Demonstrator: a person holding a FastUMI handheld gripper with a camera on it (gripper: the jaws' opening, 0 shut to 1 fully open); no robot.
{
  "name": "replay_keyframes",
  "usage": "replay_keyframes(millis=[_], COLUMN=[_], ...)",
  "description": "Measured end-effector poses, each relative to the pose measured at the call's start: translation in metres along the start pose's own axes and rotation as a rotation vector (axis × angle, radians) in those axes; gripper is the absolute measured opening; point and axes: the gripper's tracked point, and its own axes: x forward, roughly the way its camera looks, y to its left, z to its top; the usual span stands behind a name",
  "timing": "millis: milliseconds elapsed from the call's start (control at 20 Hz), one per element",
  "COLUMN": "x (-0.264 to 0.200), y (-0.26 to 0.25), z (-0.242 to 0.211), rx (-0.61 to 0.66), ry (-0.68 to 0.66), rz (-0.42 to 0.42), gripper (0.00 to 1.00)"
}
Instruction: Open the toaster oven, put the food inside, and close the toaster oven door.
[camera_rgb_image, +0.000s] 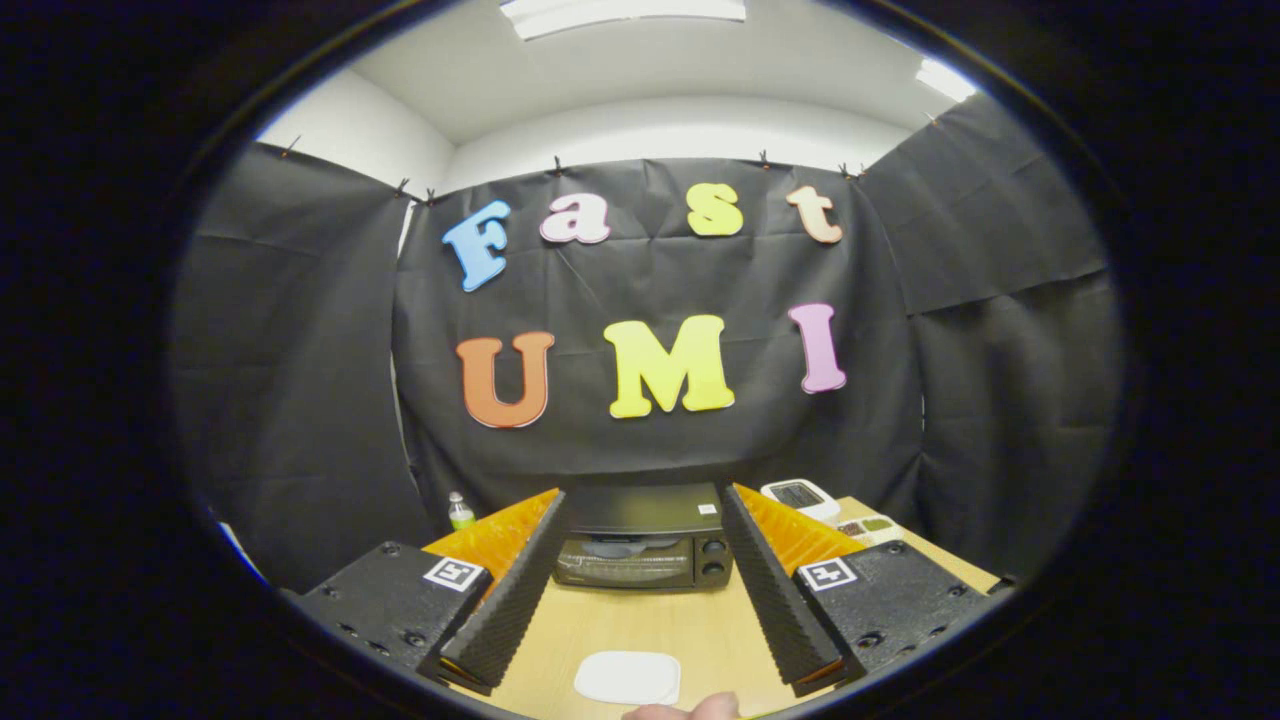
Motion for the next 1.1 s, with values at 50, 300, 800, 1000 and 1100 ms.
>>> replay_keyframes(millis=[50, 300, 800, 1000, 1100], x=[-0.004, -0.018, -0.019, -0.019, -0.020], y=[-0.003, 0.001, 0.017, 0.024, 0.024], z=[-0.004, -0.004, -0.015, -0.016, -0.015], rx=[-0.004, -0.036, -0.052, -0.059, -0.059], ry=[0.013, 0.015, 0.026, 0.025, 0.021], rz=[0.001, 0.006, 0.035, 0.048, 0.050], gripper=[0.99, 0.99, 0.99, 0.99, 0.99])
